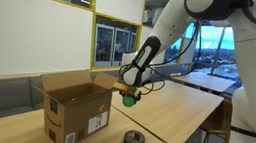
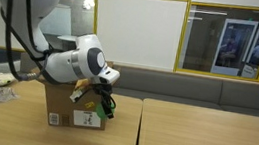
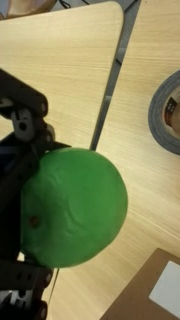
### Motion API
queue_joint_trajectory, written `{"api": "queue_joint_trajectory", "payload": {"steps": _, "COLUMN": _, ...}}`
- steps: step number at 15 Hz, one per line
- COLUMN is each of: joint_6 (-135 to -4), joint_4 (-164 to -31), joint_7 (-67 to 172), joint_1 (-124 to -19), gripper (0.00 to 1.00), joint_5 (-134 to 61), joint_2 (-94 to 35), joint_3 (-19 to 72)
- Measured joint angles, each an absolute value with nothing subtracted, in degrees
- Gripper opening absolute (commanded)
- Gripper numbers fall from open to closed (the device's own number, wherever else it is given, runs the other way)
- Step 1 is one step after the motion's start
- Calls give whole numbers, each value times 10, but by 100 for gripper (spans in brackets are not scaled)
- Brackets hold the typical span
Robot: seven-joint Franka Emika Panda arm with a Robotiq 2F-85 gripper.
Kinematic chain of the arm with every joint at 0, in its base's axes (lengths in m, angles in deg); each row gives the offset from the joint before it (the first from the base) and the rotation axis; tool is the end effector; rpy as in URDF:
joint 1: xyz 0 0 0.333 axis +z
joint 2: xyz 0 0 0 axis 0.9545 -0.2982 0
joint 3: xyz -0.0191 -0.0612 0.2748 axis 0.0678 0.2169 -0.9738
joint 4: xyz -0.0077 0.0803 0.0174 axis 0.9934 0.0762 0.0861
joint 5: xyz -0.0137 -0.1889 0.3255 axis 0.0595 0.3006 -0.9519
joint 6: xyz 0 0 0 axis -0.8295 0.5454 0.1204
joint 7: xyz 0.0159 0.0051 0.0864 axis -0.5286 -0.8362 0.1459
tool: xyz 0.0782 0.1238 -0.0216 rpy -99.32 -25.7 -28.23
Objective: Put the objects on the table and put them in the box, then slide the box to the right
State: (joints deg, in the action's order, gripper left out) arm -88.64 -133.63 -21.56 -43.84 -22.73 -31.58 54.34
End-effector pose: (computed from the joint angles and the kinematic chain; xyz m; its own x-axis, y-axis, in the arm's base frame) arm 0.5464 -0.0370 0.2002 0.3905 -0.8563 0.3380 -0.9054 -0.4236 -0.0272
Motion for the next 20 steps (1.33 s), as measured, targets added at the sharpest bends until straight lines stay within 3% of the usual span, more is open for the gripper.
{"api": "queue_joint_trajectory", "payload": {"steps": 4, "joint_6": -820, "joint_4": -1336, "joint_7": -317, "joint_1": -463, "gripper": 56, "joint_5": -80, "joint_2": -221, "joint_3": 509}}
{"api": "queue_joint_trajectory", "payload": {"steps": 11, "joint_6": -781, "joint_4": -1327, "joint_7": -357, "joint_1": -594, "gripper": 56, "joint_5": -14, "joint_2": -115, "joint_3": 320}}
{"api": "queue_joint_trajectory", "payload": {"steps": 20, "joint_6": -938, "joint_4": -1306, "joint_7": -358, "joint_1": -643, "gripper": 56, "joint_5": 9, "joint_2": -141, "joint_3": 237}}
